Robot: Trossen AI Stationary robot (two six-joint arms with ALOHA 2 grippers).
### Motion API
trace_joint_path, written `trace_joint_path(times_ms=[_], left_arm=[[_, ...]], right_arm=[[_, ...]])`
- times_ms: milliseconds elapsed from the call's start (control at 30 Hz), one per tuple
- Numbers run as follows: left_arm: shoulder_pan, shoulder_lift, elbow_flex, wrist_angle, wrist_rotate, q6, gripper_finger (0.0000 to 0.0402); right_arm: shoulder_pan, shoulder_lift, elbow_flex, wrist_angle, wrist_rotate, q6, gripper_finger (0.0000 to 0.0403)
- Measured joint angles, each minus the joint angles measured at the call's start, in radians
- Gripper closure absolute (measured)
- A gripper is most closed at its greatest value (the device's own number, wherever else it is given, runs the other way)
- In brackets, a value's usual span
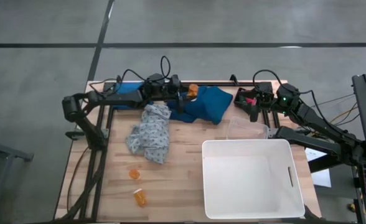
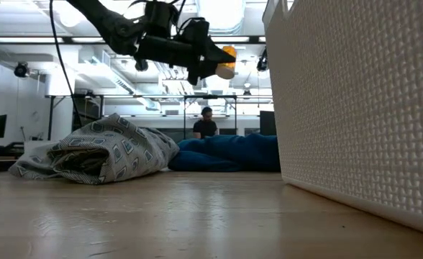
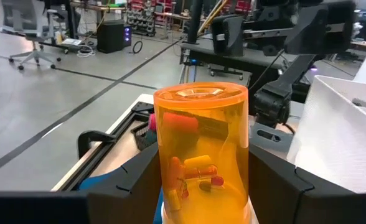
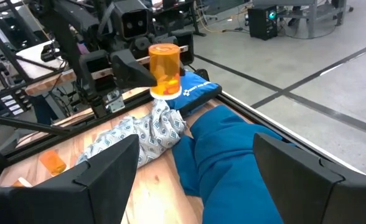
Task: Pick & place medical supplies in basket/bin
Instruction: Put the top orange pill bottle into the transparent bin
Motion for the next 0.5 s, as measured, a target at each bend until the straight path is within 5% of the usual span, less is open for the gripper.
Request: trace_joint_path(times_ms=[233, 500], left_arm=[[-0.053, 0.091, 0.143, -0.010, -0.013, 0.042, 0.0197], [-0.109, 0.310, 0.427, -0.235, 0.009, 0.045, 0.0196]], right_arm=[[0.000, 0.000, 0.000, 0.000, 0.000, 0.000, 0.0092], [0.001, 0.000, 0.000, 0.000, 0.000, 0.000, 0.0092]])
